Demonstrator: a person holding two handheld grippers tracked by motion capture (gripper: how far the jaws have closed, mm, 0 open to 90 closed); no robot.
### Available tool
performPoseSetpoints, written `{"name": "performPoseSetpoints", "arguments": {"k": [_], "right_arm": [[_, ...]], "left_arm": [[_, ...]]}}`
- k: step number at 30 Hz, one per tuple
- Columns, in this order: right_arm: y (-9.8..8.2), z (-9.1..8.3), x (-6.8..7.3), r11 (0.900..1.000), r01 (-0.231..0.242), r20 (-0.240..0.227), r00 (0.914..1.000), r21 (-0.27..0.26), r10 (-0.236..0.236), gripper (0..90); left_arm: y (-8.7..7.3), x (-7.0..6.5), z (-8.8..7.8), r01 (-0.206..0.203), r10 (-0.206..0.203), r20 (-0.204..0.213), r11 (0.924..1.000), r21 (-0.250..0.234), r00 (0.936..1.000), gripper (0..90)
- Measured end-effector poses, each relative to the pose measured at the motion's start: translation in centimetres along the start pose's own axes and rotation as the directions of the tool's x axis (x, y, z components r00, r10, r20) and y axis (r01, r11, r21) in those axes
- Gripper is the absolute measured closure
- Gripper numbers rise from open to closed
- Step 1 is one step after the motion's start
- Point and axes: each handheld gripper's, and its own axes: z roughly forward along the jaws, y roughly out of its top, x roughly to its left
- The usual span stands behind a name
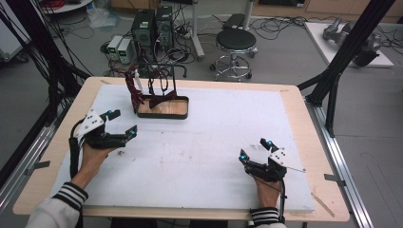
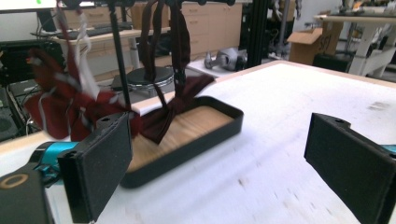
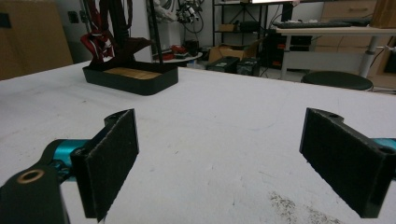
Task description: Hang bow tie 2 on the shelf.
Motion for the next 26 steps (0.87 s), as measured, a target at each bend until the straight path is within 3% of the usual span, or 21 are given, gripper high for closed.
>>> {"name": "performPoseSetpoints", "arguments": {"k": [5, 9, 13, 19, 22, 26], "right_arm": [[0.0, -0.1, 0.0, 1.0, 0.006, 0.0, 1.0, -0.009, -0.006, 10.9], [0.0, -0.1, 0.1, 1.0, 0.0, 0.003, 1.0, -0.011, 0.0, 10.9], [0.0, -0.1, 0.1, 1.0, 0.0, 0.005, 1.0, -0.011, 0.0, 10.9], [0.0, -0.1, 0.1, 1.0, 0.008, 0.005, 1.0, -0.014, -0.008, 10.9], [-0.1, -0.1, 0.1, 1.0, 0.011, 0.008, 0.9999, -0.017, -0.011, 10.9], [-0.1, -0.2, 0.2, 1.0, 0.003, 0.008, 1.0, -0.018, -0.003, 10.9]], "left_arm": [[-2.2, -0.3, -2.6, 0.001, -0.001, -0.015, 0.9997, -0.025, 0.9999, 8.3], [-3.5, -0.2, -4.3, 0.025, -0.026, -0.019, 0.9984, -0.051, 0.9995, 8.3], [-4.1, -0.3, -5.4, 0.026, -0.027, -0.018, 0.997, -0.073, 0.9995, 8.3], [-5.5, -0.9, -6.0, 0.012, -0.014, -0.029, 0.9953, -0.096, 0.9995, 8.3], [-5.7, -0.9, -6.3, 0.016, -0.021, -0.04, 0.9915, -0.129, 0.999, 8.4], [-5.7, -0.9, -6.2, 0.016, -0.021, -0.041, 0.9924, -0.122, 0.9989, 8.5]]}}
